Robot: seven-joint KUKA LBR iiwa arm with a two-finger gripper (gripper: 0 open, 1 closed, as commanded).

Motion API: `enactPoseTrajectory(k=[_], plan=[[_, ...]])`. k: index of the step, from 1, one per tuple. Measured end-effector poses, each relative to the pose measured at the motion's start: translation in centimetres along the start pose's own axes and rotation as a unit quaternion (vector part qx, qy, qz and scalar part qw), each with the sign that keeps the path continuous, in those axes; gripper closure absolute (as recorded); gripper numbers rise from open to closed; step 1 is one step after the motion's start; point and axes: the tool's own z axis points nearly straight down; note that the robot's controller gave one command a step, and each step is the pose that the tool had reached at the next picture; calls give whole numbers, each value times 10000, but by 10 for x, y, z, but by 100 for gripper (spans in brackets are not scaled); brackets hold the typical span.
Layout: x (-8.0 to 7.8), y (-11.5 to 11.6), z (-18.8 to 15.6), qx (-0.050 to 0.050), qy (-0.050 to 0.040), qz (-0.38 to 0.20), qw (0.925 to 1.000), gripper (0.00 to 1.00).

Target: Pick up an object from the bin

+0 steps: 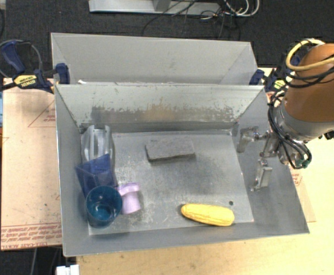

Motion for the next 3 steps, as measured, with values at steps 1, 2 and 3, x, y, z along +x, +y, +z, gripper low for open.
enactPoseTrajectory(k=[1,2,3], plan=[[-2,1,-4,7,-39,-22,10000,0],[43,68,159,4,-93,-110,9999,0],[32,87,78,38,-115,-1874,9822,0]])
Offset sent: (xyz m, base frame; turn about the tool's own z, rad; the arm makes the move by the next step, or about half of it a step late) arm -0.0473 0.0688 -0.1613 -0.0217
